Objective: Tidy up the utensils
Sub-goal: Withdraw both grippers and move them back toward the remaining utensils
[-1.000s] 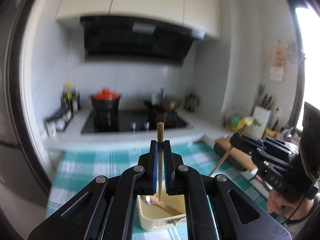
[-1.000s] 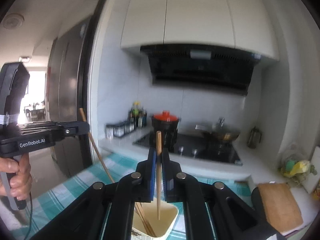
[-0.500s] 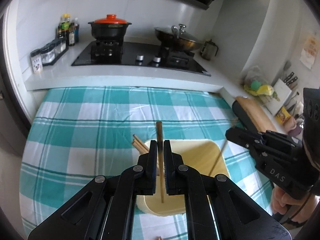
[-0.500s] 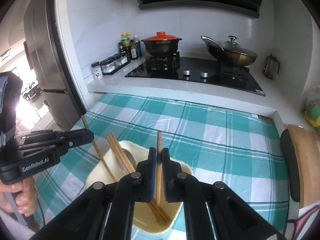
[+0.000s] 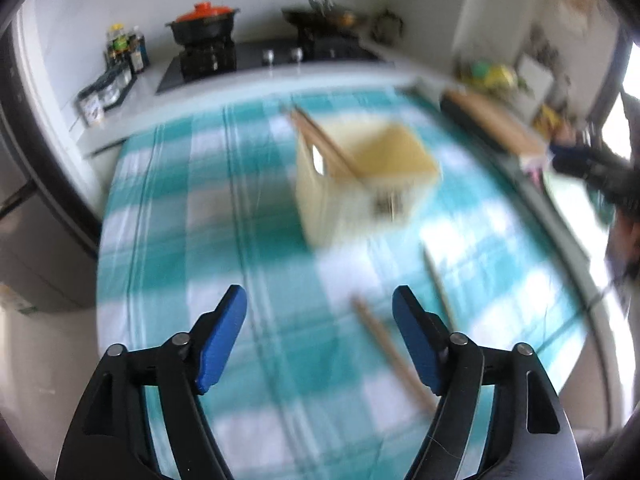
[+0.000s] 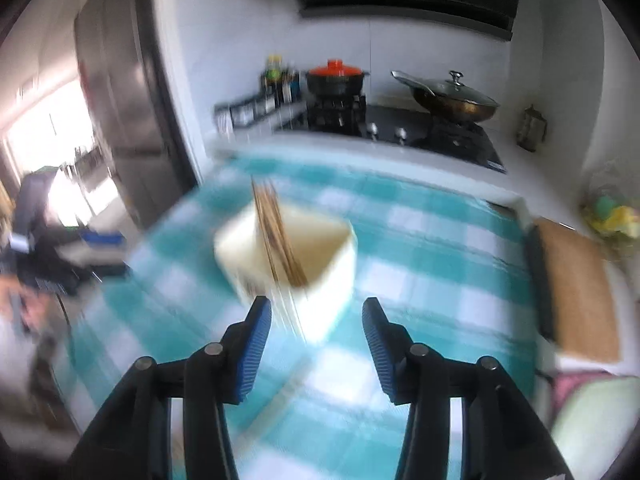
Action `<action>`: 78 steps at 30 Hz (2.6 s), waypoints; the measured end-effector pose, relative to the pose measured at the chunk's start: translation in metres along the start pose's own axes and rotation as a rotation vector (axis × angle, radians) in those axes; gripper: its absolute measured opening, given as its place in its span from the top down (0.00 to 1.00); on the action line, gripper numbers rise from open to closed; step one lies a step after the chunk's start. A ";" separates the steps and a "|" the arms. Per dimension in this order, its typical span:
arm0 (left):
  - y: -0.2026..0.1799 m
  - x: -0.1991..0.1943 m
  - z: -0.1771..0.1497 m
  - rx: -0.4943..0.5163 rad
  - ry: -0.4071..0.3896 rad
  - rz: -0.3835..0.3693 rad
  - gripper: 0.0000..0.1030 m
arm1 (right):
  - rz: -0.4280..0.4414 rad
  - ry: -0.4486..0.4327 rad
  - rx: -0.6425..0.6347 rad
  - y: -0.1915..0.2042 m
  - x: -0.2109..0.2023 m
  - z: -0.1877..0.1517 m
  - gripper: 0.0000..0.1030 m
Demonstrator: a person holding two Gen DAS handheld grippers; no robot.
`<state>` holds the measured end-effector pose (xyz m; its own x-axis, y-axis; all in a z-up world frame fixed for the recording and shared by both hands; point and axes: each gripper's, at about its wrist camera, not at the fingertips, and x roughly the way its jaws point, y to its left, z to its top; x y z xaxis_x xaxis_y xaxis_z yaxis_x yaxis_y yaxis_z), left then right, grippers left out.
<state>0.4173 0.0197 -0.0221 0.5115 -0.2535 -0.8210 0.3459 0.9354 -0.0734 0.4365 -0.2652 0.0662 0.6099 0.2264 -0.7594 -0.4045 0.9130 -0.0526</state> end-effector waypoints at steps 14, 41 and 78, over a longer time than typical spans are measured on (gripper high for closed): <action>-0.063 0.027 -0.157 -0.240 0.051 -0.046 0.24 | -0.142 0.007 0.182 0.068 -0.012 -0.222 0.53; -0.085 0.046 -0.152 -0.219 -0.024 0.070 0.19 | -0.623 -0.172 -0.044 0.055 -0.099 -0.209 0.53; -0.072 0.119 -0.121 -0.286 -0.006 0.187 0.10 | -0.096 -0.049 0.200 0.106 0.057 -0.190 0.42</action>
<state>0.3586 -0.0483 -0.1831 0.5503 -0.0716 -0.8319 0.0112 0.9969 -0.0784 0.2991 -0.2205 -0.1065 0.6735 0.1472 -0.7244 -0.2028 0.9792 0.0105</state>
